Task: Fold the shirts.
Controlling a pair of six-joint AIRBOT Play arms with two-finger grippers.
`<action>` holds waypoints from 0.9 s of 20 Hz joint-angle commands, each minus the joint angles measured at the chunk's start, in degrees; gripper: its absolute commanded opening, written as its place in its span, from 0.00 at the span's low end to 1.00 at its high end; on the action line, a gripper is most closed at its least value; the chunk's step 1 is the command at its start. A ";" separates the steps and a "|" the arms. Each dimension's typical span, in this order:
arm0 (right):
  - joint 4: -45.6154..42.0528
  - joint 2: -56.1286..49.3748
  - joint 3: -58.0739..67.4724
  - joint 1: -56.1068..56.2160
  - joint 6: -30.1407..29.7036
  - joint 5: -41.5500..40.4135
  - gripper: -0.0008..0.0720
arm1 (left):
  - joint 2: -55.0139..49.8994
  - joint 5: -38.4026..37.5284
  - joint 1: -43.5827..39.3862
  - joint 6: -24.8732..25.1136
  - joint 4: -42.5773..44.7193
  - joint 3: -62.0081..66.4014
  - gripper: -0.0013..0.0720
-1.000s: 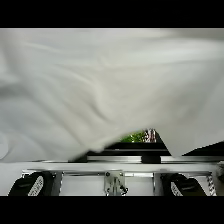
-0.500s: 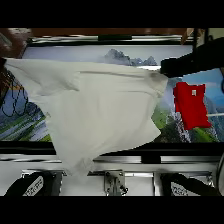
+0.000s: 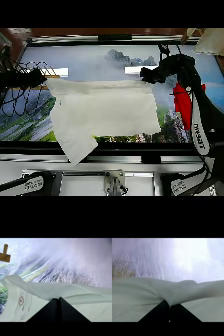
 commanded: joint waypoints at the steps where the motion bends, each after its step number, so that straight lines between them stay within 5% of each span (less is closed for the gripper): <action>1: 2.73 -0.87 0.07 0.07 2.34 -1.53 0.37 | -3.50 -6.38 0.09 -3.32 -2.32 -0.17 0.14; 2: 3.54 -0.33 0.11 0.04 2.25 -4.74 0.77 | -3.48 -10.80 0.63 -3.41 -2.27 0.00 0.44; 3: 3.15 0.74 0.13 -0.17 1.44 -8.83 0.83 | -3.48 -15.87 1.62 -3.34 -2.21 0.61 0.80; 4: 2.54 2.21 0.11 -0.63 0.33 -13.44 0.83 | -3.45 -21.40 3.13 -2.71 -2.14 1.20 0.96; 9: -8.79 10.25 0.09 -4.33 -3.32 -34.82 0.83 | -1.33 -41.35 11.37 0.66 2.45 -2.71 0.94; 12: -12.98 14.34 -1.07 -6.75 -4.07 -37.51 0.83 | 4.66 -35.30 13.49 2.54 2.40 -16.90 0.92; 13: -12.92 15.41 -2.21 -7.67 -4.07 -37.48 0.83 | 6.67 -32.20 13.51 3.87 1.95 -22.51 0.81; 18: -12.87 17.68 -8.59 -10.75 -4.13 -36.70 0.83 | 10.38 -20.09 13.53 9.57 0.26 -38.47 0.80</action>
